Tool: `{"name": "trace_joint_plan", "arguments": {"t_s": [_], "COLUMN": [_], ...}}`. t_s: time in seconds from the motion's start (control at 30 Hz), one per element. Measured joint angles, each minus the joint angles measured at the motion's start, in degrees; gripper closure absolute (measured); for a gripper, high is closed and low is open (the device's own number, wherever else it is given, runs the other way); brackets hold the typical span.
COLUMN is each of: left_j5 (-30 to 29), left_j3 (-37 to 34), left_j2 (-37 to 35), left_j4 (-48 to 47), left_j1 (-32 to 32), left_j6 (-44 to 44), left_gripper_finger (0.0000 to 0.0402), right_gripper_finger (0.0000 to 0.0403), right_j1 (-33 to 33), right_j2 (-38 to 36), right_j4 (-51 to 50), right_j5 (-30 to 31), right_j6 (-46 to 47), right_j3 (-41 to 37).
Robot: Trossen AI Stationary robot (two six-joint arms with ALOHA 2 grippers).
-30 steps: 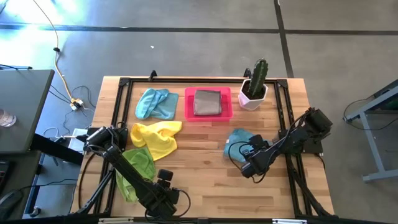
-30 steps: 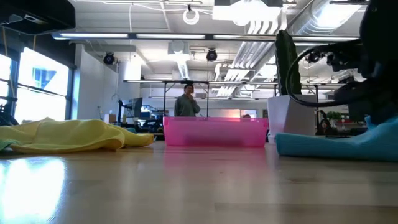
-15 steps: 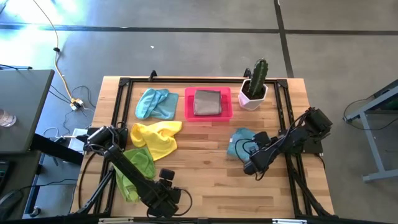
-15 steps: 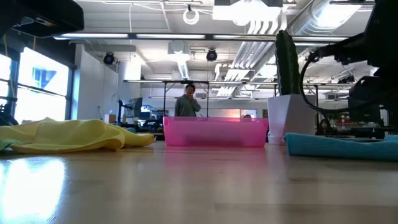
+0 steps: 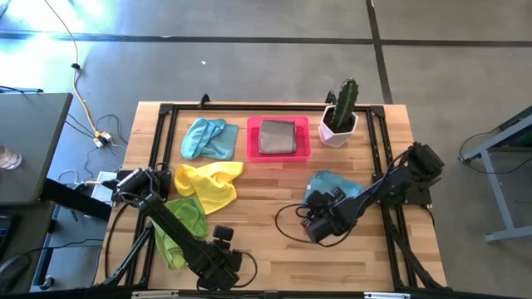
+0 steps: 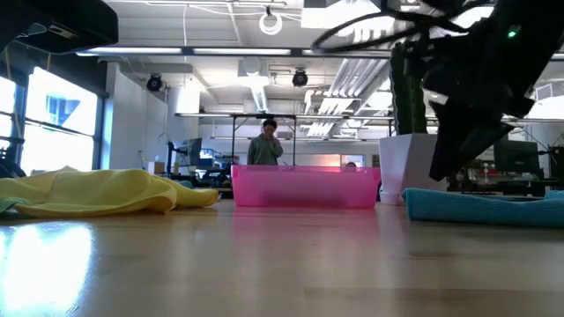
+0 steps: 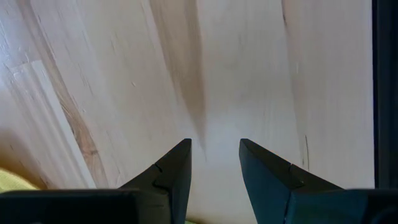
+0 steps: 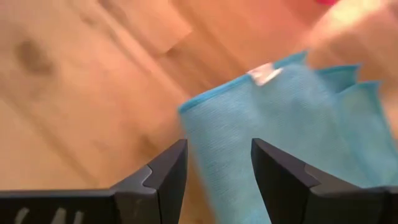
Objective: Fold microfiber towels
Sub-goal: Fold the bottom blue microfiber cloth
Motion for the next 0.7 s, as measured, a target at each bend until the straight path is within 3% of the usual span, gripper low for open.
{"name": "trace_joint_plan", "arguments": {"t_s": [0.43,0.7], "left_j5": [1.5,1.5], "left_j3": [0.0,0.0], "left_j2": [0.0,0.0], "left_j4": [0.8,0.8], "left_j1": [-0.2,-0.1], "left_j6": [0.0,0.0], "left_gripper_finger": [0.0275,0.0275], "right_gripper_finger": [0.0227,0.0221], "right_j1": [-3.7,-5.5], "right_j2": [2.6,2.6], "right_j4": [3.0,2.5], "right_j5": [-8.8,-8.4], "right_j6": [-6.6,-11.2], "right_j3": [0.0,0.0]}}
